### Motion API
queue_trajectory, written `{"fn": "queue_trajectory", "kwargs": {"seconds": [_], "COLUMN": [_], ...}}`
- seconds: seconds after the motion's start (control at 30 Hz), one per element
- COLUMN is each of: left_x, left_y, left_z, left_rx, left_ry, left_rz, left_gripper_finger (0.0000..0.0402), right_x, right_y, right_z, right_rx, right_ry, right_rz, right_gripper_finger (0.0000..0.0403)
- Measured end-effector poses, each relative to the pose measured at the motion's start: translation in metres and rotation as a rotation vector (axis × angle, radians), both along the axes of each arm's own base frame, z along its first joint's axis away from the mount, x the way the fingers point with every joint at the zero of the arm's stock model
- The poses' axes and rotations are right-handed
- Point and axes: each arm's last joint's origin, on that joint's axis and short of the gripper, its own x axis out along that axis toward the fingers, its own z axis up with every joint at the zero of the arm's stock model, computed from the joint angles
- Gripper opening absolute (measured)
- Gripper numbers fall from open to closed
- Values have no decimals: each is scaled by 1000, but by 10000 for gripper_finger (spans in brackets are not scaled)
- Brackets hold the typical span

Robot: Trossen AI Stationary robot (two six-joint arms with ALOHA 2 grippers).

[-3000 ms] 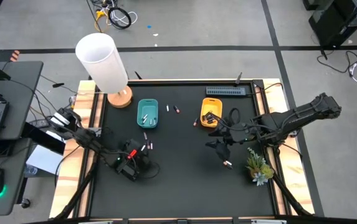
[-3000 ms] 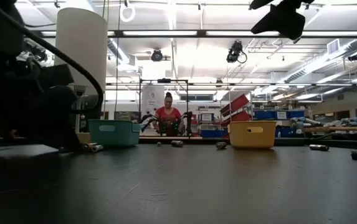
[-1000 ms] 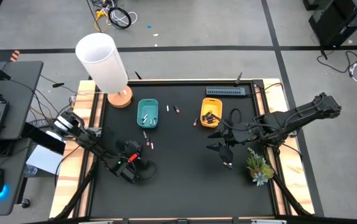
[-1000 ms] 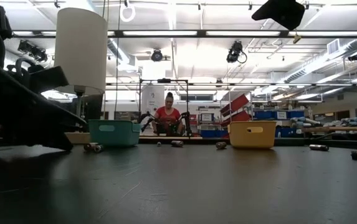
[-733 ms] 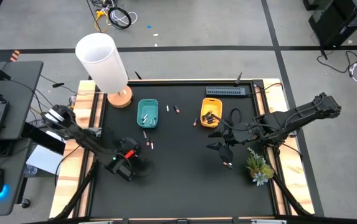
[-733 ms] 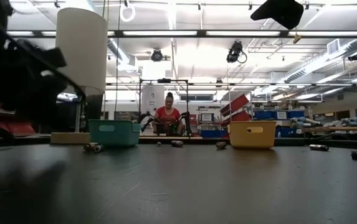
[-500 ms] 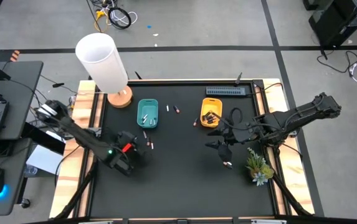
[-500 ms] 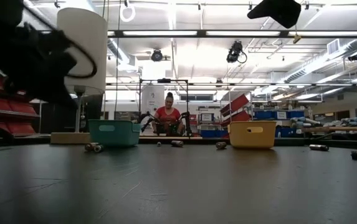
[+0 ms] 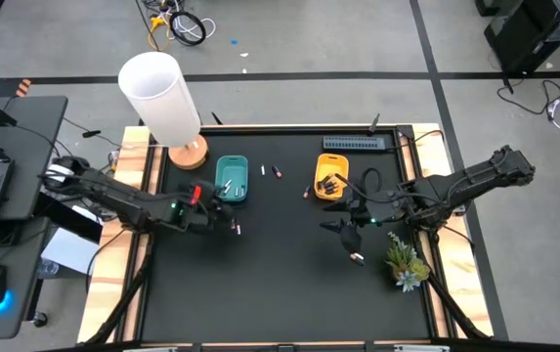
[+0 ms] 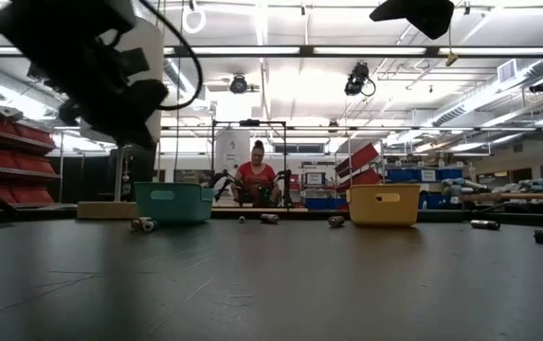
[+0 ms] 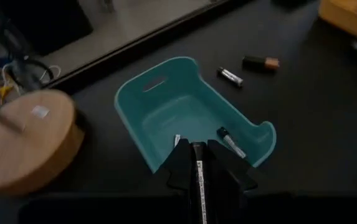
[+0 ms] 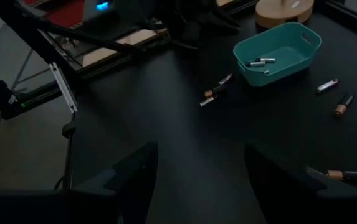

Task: Sort batteries
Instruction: Put the silver battery into the blue bin

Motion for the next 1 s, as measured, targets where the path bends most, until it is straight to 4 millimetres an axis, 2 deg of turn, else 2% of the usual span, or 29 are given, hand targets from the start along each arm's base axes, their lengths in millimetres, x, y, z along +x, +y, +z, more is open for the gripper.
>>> {"fn": "queue_trajectory", "kwargs": {"seconds": [0.13, 0.33, 0.7, 0.87, 1.0], "left_x": [11, 13, 23, 30, 40], "left_y": [17, 40, 62, 63, 54], "left_z": [3, 3, 9, 31, 59], "left_rx": [-6, -24, -157, -187, -309], "left_ry": [64, 127, 40, 42, 6], "left_rz": [-68, -71, -156, -193, -336], "left_gripper_finger": [43, 45, 125, 131, 132], "right_x": [1, 1, 1, 1, 0], "right_y": [0, 0, -3, -3, -3], "right_z": [1, 2, 2, 2, 0], "right_rx": [2, 20, -11, -22, -74], "right_ry": [-14, -24, -26, -25, -1], "right_rz": [-9, -39, -57, -51, -34], "right_gripper_finger": [247, 247, 247, 247, 247]}}
